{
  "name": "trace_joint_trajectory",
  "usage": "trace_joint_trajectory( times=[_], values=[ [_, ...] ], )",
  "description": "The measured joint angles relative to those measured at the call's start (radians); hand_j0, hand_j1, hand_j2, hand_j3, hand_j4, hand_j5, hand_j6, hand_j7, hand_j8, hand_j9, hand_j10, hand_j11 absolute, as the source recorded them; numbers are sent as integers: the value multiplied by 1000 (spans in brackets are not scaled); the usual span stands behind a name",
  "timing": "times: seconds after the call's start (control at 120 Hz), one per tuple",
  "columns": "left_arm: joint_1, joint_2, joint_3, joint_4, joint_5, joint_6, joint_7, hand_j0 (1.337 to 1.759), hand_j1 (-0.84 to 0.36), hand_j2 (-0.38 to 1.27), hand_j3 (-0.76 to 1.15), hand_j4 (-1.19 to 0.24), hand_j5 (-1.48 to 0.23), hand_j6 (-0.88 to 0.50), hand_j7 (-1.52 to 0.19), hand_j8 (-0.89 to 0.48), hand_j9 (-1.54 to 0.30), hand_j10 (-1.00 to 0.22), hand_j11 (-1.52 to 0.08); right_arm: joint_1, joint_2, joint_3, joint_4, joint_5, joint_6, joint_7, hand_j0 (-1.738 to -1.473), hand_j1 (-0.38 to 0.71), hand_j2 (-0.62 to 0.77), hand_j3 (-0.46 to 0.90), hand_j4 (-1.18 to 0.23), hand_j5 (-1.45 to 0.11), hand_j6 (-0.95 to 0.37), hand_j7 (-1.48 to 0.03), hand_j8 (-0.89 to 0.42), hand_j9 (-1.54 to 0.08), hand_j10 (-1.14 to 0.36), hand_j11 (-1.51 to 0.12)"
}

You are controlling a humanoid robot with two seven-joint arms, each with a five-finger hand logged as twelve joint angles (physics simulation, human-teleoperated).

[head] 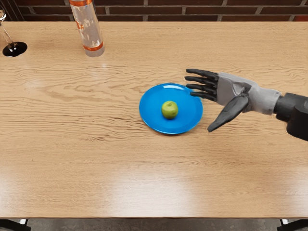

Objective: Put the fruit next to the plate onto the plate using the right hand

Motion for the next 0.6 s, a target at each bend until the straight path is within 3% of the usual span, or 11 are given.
trace_joint_trajectory(
  times=[0.267, 0.6],
  values=[
    [0, 0, 0, 0, -1, 0, 0, 1658, 349, 0, 0, 0, 0, 0, 0, 0, 0, 0, 0, -163, -36, 236, -94, 162, 32, 0, -1658, -317, -3, 0, -27, -36, -27, -36, -26, -36, -27, -36],
    [-2, 0, 0, 0, 0, 1, 0, 1658, 349, 0, 0, 0, 0, 0, 0, 0, 0, 0, 0, -204, -40, 306, -120, 182, 35, 0, -1658, -320, -4, 0, -24, -32, -24, -32, -24, -32, -24, -32]
  ],
)
